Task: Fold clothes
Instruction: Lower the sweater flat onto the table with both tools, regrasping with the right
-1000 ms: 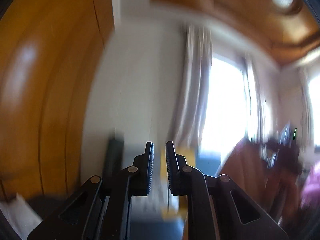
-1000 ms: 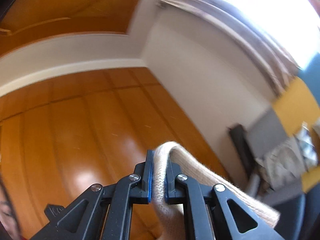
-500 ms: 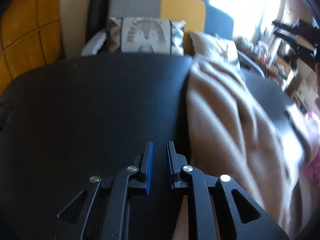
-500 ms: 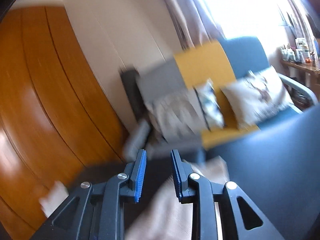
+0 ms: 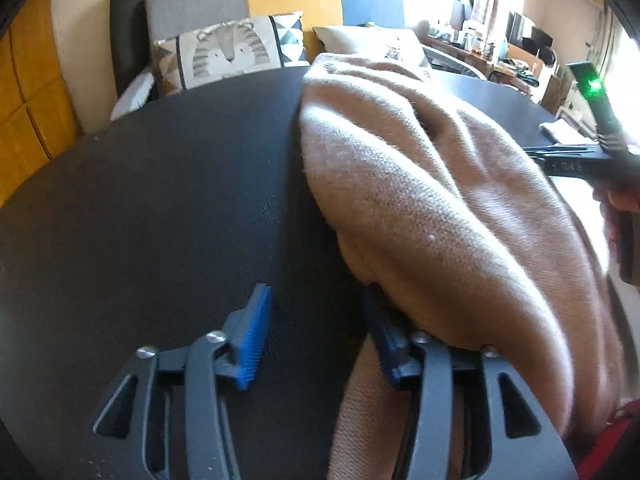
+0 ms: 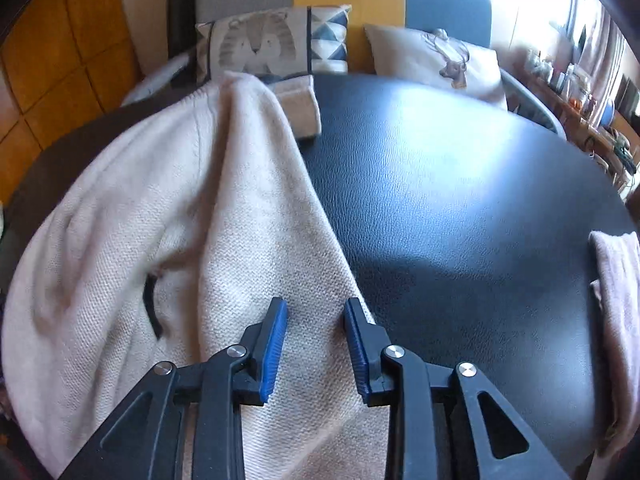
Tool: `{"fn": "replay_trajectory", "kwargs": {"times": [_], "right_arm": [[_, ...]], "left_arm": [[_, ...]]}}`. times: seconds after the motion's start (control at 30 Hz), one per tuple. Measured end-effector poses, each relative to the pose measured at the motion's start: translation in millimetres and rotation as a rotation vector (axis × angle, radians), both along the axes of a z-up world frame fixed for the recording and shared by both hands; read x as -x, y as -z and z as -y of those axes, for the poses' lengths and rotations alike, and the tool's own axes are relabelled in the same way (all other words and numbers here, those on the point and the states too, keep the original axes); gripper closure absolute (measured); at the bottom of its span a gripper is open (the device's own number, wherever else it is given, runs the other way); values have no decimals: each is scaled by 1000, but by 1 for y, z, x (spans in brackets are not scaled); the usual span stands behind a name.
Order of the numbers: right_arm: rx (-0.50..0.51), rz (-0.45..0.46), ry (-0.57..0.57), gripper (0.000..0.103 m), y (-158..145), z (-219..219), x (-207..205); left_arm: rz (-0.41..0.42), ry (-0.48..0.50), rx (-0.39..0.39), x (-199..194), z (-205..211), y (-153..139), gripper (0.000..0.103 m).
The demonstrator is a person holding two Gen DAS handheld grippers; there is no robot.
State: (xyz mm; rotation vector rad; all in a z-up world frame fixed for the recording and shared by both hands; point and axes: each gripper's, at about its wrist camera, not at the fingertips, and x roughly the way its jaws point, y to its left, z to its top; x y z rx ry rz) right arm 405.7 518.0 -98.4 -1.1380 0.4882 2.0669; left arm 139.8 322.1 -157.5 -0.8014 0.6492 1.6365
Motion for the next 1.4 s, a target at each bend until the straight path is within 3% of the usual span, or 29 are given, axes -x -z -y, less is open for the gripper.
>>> {"fn": "replay_trajectory", "kwargs": {"times": [0.03,0.07,0.1,0.13,0.27,0.6,0.67,0.73,0.77,0.83,0.93,1.03,1.1,1.2,1.27,1.3,1.37,1.4], "right_arm": [[-29,9,-18,74,1,3,0],[-58,18,-36,78,2,6,0],[-84,54,-66,93,3,8,4],[-110,91,-88,96,4,8,9],[-239,221,-107,97,11,-13,12],[-304,382,119,95,20,-152,-21],[-299,380,159,94,21,-168,-25],[-251,358,222,82,13,-178,-32],[-210,342,273,82,4,-181,-35],[-199,167,338,81,-27,-167,-37],[-181,-86,171,75,-66,-113,-8],[-95,-174,-131,73,-68,-47,48],[-9,-152,-281,73,-53,-6,89],[112,-136,-339,69,-28,22,124],[64,-43,-332,67,-8,31,141],[6,-47,-358,67,-5,39,143],[-50,-60,-383,75,-4,45,143],[-48,-67,-382,87,-6,44,141]], "left_arm": [[-5,-2,0,-3,-1,-2,51],[-3,7,-3,-5,-1,-1,67],[-5,12,-5,-8,-3,-1,77],[-7,17,-7,-11,-6,-2,85],[-30,0,-3,-12,-13,-4,85],[-11,-53,-16,-8,-2,-11,85],[0,-52,-2,-10,-3,-8,85],[10,-53,8,-10,-5,-4,85],[12,-53,6,-11,-5,-3,85],[16,-52,4,-13,-6,-2,85],[15,-53,1,-17,-10,-2,85],[46,-58,-2,-15,-8,-3,85],[68,-62,-5,-14,-6,-4,85],[109,-82,-25,-7,1,-7,85],[125,-92,-39,-5,5,-9,85],[129,-95,-43,-4,6,-11,85],[117,-93,-55,-4,8,-15,85],[111,-94,-64,-5,9,-17,85]]}}
